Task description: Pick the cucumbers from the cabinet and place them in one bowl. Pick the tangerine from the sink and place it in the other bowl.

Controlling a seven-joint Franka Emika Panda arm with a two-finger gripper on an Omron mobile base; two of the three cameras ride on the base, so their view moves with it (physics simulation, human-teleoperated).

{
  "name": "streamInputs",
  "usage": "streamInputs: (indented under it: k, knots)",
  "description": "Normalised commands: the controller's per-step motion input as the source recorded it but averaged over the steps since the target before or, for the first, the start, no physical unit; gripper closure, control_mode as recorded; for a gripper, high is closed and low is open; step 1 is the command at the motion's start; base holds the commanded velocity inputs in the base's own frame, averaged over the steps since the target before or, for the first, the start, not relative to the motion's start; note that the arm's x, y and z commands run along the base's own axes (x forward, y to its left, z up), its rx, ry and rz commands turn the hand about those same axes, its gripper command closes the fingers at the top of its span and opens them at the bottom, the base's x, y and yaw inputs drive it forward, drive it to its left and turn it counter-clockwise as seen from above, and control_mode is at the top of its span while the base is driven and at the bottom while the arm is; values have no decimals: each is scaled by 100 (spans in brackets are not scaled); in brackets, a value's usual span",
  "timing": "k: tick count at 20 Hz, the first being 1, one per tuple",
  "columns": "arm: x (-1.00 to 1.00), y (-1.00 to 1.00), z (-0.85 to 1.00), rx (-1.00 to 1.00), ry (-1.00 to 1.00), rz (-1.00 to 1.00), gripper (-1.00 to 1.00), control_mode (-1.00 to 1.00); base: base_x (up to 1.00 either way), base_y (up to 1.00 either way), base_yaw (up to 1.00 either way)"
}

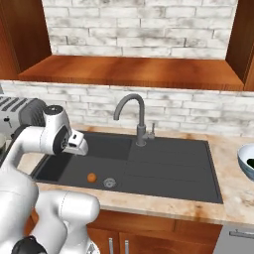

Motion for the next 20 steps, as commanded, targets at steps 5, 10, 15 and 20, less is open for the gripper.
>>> streamInputs:
  k: [5,10,15,20]
  knots:
    - [49,17,-60,-2,3,-7,-100,-100,0,0,0]
    - [23,0,-64,-1,2,-5,-100,-100,0,0,0]
    - [2,-10,-43,0,3,-1,-100,-100,0,0,0]
    - [6,-21,-50,0,1,0,-100,-100,0,0,0]
